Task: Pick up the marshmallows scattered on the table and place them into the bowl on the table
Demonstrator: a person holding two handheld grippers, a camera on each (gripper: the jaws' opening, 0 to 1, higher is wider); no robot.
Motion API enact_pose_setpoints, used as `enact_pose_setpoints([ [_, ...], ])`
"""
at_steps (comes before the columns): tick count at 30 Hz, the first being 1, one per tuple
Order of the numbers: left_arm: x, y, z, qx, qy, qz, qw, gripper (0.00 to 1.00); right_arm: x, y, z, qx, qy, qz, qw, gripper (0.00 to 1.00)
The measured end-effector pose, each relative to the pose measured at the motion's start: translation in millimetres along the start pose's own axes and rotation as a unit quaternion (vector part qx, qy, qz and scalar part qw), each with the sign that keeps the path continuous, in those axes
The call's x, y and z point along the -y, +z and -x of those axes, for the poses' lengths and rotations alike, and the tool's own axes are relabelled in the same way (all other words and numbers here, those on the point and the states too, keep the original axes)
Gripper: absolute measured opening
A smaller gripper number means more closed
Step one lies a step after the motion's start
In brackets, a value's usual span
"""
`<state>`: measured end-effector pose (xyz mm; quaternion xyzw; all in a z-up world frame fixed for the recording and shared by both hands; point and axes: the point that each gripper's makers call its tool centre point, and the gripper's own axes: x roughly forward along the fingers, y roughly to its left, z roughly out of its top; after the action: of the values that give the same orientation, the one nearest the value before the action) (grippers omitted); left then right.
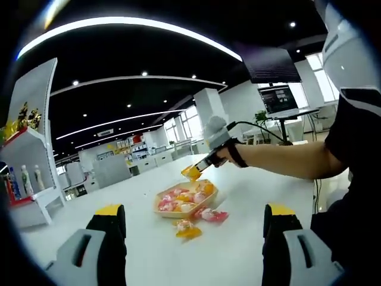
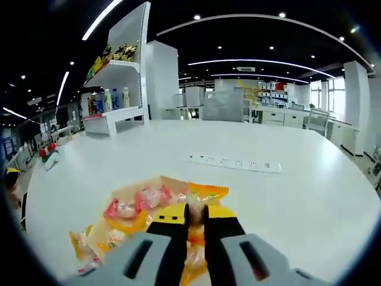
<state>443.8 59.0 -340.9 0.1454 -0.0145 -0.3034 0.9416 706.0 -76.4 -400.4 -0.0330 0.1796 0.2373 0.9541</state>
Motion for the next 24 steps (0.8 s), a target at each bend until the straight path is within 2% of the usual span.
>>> enact_pose_setpoints([
  [8, 0.7, -1.5, 0, -0.002, 0.001, 0.001, 1.0, 0.95, -4, -14.2, -11, -0.024, -0.016, 0.009, 0.9996, 0.08],
  [9, 0.4, 0.5, 0, 0.003, 0.003, 0.002, 1.0, 0.95, -4, -18.0, -12, -0.032, -0.018, 0.009, 0.9993, 0.08],
  [11, 2.2, 12.2, 2, 0.032, -0.002, 0.016, 0.9993, 0.95, -6, -21.6, -11, -0.037, -0.013, -0.006, 0.9992, 0.08],
  [13, 1.8, 15.1, 3, 0.037, -0.001, 0.016, 0.9992, 0.95, -6, -26.8, -12, -0.047, -0.011, -0.017, 0.9987, 0.08],
  [17, -1.0, 12.8, 3, 0.032, 0.005, 0.008, 0.9994, 0.95, -4, -31.1, -12, -0.054, -0.017, -0.022, 0.9982, 0.08],
  [22, 1.9, 9.1, 2, 0.025, 0.001, 0.009, 0.9997, 0.95, -5, -33.4, -11, -0.054, -0.016, -0.038, 0.9977, 0.09],
  [24, 3.5, 9.1, 2, 0.023, -0.002, 0.007, 0.9997, 0.95, -7, -35.4, -11, -0.054, -0.013, -0.031, 0.998, 0.08],
])
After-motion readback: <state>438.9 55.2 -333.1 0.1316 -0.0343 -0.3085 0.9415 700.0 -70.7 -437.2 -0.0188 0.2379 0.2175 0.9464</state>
